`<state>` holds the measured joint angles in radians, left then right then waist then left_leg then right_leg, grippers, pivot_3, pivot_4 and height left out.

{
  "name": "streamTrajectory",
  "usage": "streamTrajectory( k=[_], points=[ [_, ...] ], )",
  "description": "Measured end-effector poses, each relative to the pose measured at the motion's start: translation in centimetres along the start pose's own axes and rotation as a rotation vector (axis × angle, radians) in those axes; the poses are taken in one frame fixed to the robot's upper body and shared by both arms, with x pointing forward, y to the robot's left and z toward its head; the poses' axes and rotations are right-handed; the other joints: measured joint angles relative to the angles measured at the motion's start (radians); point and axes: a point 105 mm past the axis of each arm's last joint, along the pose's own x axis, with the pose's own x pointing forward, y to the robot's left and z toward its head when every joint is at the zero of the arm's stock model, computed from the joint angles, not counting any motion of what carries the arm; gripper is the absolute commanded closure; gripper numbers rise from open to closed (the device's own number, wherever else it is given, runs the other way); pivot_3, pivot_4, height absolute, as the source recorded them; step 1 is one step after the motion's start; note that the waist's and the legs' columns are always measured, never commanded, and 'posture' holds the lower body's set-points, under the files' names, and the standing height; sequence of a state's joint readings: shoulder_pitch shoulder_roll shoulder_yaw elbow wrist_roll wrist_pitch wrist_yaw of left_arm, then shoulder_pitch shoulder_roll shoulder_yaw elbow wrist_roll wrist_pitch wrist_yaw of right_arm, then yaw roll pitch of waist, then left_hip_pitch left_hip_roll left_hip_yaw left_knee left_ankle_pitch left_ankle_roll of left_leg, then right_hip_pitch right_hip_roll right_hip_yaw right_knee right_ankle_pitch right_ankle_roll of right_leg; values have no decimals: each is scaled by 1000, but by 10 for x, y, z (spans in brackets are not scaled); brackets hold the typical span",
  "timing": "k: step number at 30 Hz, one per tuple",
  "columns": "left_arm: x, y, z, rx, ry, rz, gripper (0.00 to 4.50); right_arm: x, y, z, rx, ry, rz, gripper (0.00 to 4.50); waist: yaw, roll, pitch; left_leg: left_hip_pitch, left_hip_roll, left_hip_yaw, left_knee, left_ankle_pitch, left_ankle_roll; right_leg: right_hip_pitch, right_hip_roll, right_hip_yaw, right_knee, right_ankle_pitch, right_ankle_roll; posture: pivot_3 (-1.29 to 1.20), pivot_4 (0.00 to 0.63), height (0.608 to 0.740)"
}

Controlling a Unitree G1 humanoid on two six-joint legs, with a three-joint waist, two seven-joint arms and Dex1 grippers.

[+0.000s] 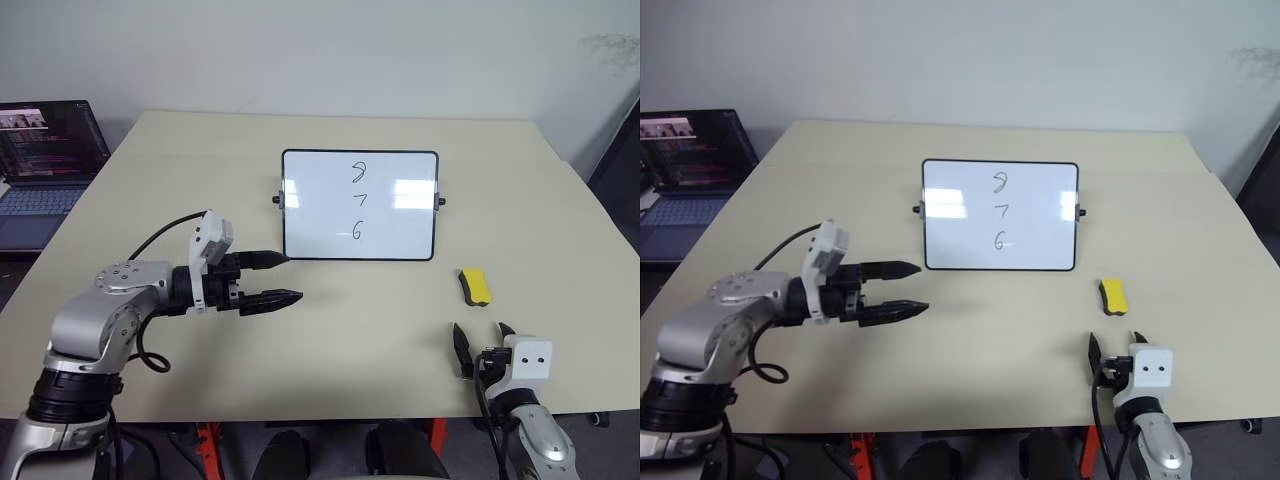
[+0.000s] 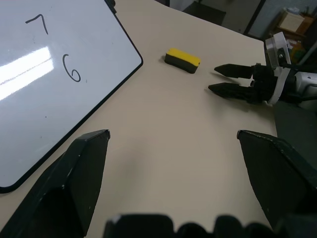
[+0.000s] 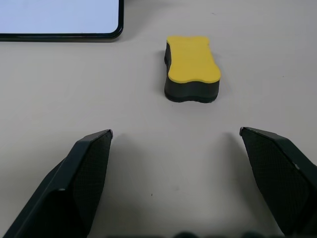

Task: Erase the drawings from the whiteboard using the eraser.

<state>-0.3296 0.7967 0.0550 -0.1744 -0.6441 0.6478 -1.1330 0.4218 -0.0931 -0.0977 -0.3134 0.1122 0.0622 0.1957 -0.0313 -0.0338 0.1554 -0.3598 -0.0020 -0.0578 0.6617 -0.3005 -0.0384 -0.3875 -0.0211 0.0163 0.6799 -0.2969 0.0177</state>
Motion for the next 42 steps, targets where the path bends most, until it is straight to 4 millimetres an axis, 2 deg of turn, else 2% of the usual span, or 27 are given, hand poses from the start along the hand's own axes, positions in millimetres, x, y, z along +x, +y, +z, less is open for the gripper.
streamTrajectory(
  k=[37,39,40,41,42],
  points=[
    [12,-2,1,-7,-23,-42,0,-12,-14,1,49,-20,-53,22,19,1,1,-2,-1,-4,-1,0,0,0,-1,-3,-1,-1,-1,0,150,740],
    [12,-2,1,-7,-23,-42,0,-7,-18,10,57,-3,-50,22,21,4,2,-3,-2,-3,1,0,0,0,-1,-2,-1,0,-1,0,150,740],
    [12,-2,1,-7,-23,-41,0,-5,-27,16,43,16,-63,22,22,7,5,-3,-3,-2,1,0,0,0,-2,-1,-1,0,0,0,150,740],
    [11,-1,0,-9,-23,-33,0,6,-40,31,37,54,-69,22,19,13,11,-3,-4,1,3,0,0,0,-3,1,-1,2,3,0,150,740],
    [13,-2,1,-8,-26,-36,0,19,-54,61,2,32,-85,22,12,18,16,-4,-5,4,4,1,2,-2,-4,5,-1,5,5,0,150,740]
  ],
)
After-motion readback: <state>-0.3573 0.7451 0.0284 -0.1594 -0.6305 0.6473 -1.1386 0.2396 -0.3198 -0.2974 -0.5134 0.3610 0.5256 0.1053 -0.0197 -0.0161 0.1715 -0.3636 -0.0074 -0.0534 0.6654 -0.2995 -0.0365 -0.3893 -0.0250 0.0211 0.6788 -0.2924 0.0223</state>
